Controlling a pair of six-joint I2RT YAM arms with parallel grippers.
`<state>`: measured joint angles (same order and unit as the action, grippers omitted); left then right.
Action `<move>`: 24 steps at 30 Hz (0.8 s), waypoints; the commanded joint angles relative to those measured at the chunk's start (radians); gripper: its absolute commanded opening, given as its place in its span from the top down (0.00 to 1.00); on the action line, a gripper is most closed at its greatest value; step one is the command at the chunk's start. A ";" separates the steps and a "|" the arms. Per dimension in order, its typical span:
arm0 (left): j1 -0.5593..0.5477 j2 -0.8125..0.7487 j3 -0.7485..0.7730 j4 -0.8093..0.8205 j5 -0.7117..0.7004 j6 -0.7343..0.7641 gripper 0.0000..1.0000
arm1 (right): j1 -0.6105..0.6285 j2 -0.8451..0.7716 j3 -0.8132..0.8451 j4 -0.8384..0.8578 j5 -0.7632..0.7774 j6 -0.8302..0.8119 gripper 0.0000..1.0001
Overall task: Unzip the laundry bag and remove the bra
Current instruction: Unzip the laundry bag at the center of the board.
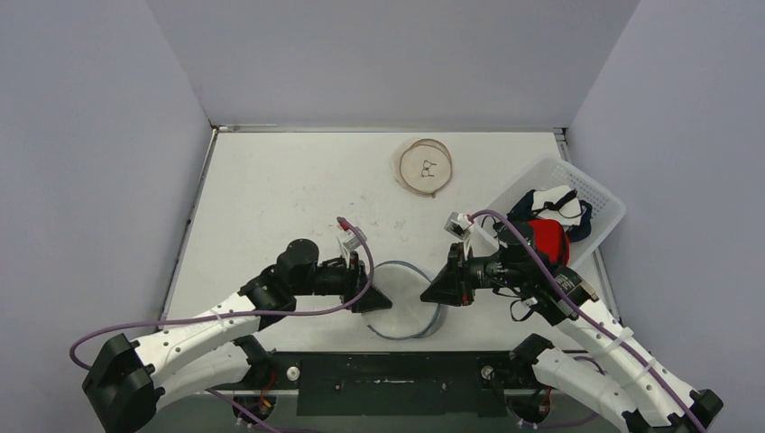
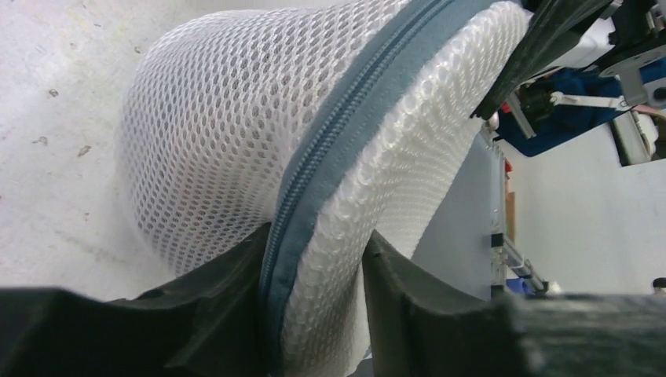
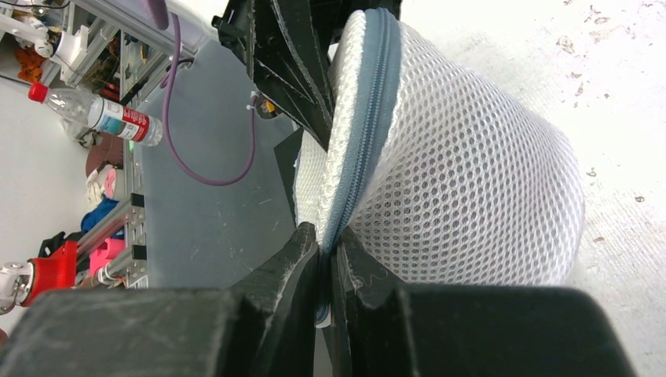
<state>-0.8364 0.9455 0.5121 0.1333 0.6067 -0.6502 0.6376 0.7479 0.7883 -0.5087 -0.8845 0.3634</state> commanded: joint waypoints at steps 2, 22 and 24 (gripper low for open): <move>-0.003 -0.080 -0.036 0.156 -0.054 -0.083 0.73 | 0.008 -0.006 0.033 0.068 0.056 -0.013 0.94; -0.341 -0.256 -0.423 0.450 -1.385 -0.769 1.00 | 0.078 -0.268 -0.363 0.530 0.665 0.404 0.21; -0.381 -0.218 -0.389 0.417 -1.480 -0.791 1.00 | 0.150 -0.244 -0.373 0.535 0.718 0.391 0.22</move>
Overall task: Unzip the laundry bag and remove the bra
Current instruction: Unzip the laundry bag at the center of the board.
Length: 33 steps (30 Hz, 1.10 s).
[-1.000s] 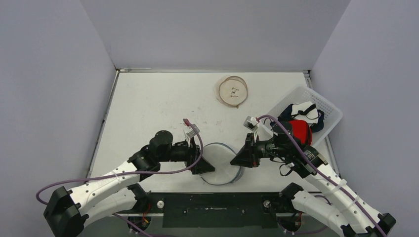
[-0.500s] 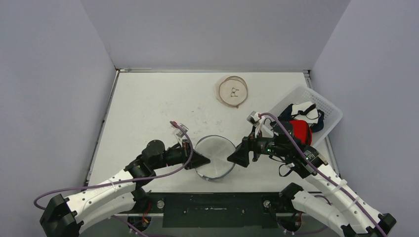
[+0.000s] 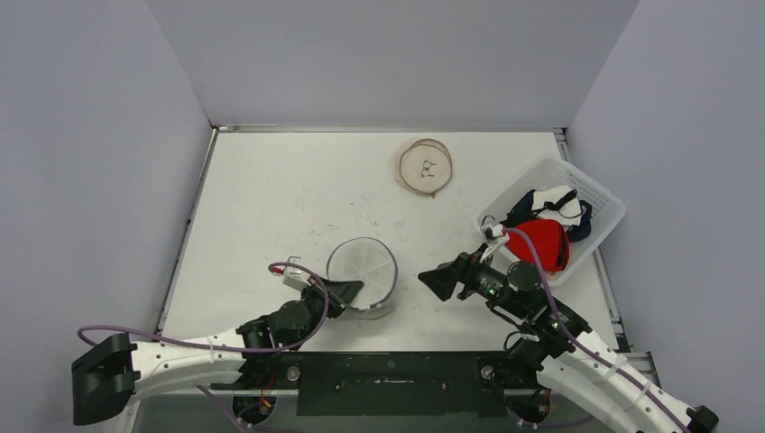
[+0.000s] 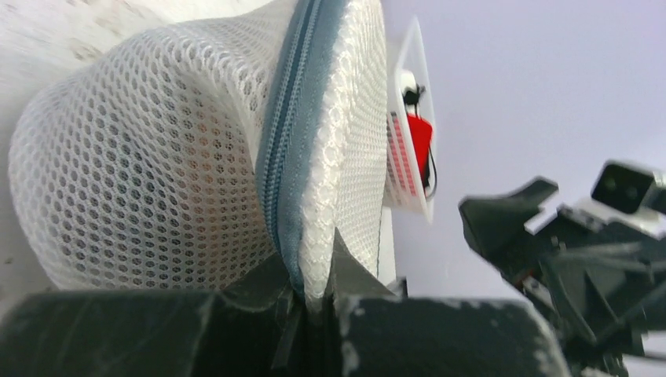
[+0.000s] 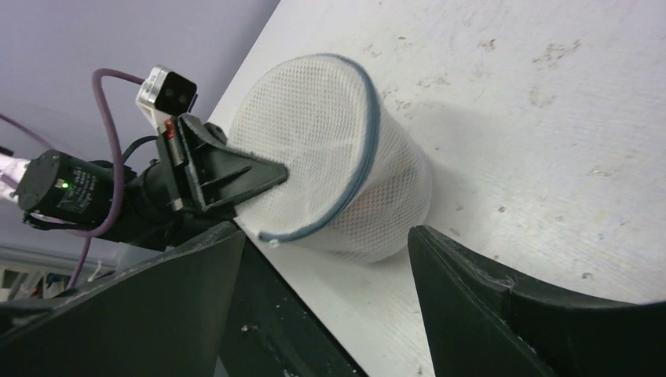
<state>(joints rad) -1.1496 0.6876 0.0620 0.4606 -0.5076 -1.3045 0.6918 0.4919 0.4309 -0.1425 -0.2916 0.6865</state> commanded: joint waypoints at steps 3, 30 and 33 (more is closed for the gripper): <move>-0.088 0.109 0.104 0.061 -0.425 -0.156 1.00 | 0.225 0.103 -0.014 0.178 0.216 0.042 0.23; 0.159 0.059 0.500 -0.826 0.013 -0.118 1.00 | 0.436 0.343 -0.230 0.884 0.281 0.091 0.16; 0.178 0.060 0.536 -0.862 0.021 -0.072 1.00 | 0.425 0.317 -0.237 0.881 0.285 0.114 0.15</move>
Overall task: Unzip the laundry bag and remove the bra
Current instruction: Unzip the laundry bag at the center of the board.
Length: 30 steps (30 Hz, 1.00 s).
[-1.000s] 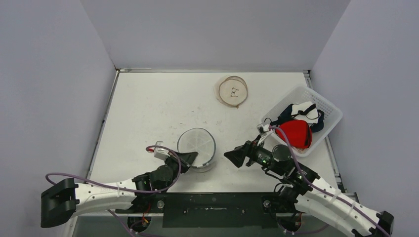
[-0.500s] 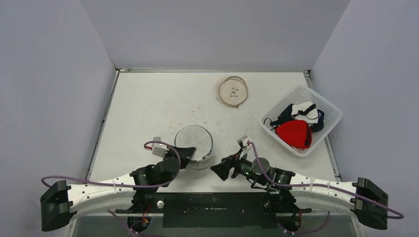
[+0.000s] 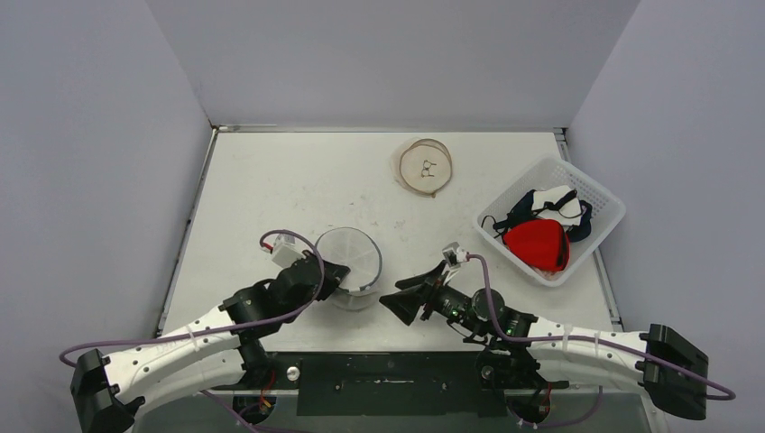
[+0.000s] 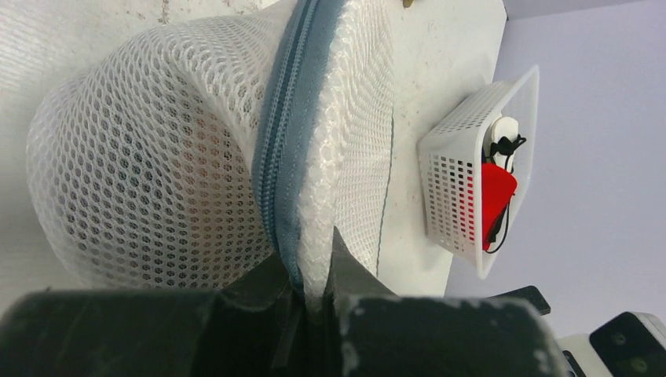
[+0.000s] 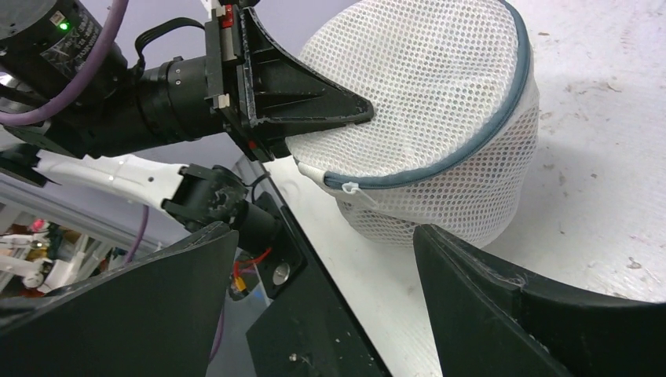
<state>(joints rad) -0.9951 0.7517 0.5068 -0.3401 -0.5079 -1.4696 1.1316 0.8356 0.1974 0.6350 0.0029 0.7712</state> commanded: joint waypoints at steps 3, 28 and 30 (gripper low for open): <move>0.061 -0.003 0.130 -0.076 0.088 0.152 1.00 | -0.033 -0.043 0.011 0.062 -0.028 0.028 0.14; 0.181 0.109 0.290 -0.047 0.444 0.357 1.00 | -0.013 0.085 0.125 0.139 -0.122 0.061 0.31; 0.192 0.101 0.286 -0.039 0.459 0.348 1.00 | -0.008 0.100 0.119 0.151 -0.129 0.065 0.32</move>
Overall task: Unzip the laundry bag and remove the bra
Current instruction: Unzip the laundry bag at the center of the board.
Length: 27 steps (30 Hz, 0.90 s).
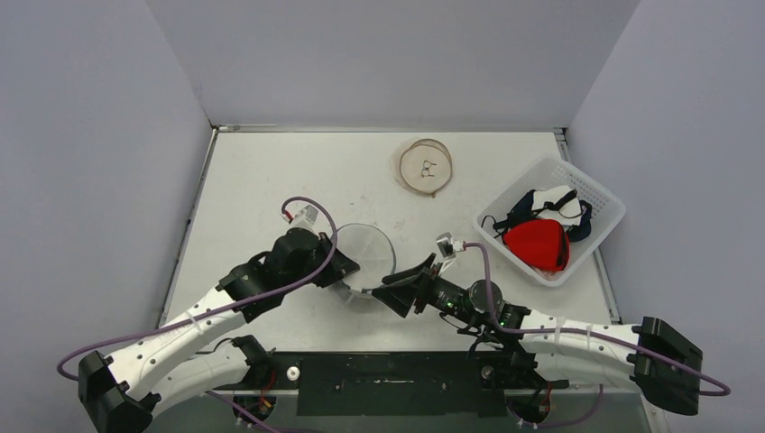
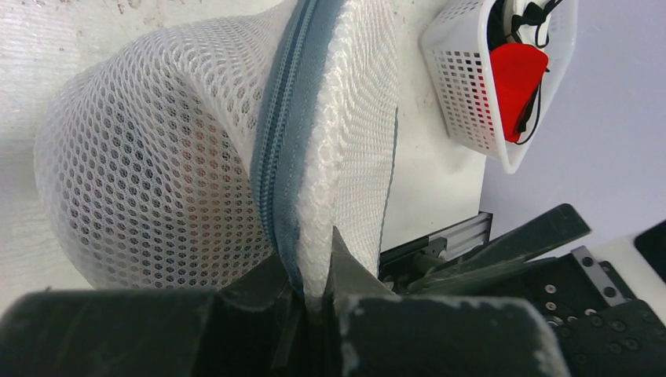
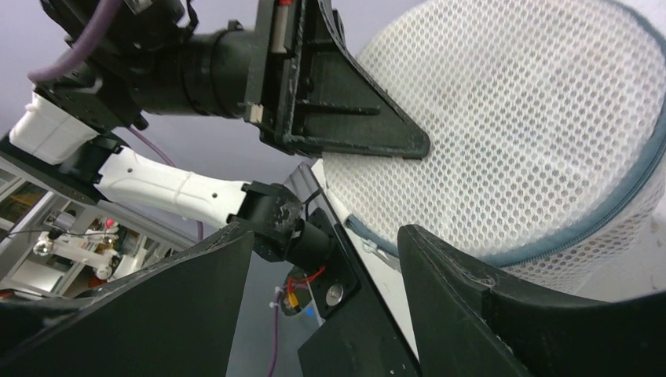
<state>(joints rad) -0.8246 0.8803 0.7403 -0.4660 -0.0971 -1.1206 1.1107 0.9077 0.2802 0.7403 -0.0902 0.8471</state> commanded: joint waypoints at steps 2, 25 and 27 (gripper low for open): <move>0.035 -0.035 0.053 0.085 0.056 -0.011 1.00 | 0.020 0.025 0.023 0.056 -0.039 -0.010 0.31; 0.094 -0.064 0.023 0.137 0.162 -0.100 1.00 | 0.055 0.115 0.040 0.084 0.019 0.008 0.44; 0.094 -0.066 0.019 0.138 0.164 -0.102 1.00 | 0.055 0.111 0.039 0.095 0.025 0.008 0.44</move>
<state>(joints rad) -0.7349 0.8406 0.7403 -0.4137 0.0437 -1.2118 1.1603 1.0267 0.2794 0.7280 -0.0982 0.8509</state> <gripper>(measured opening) 0.032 0.566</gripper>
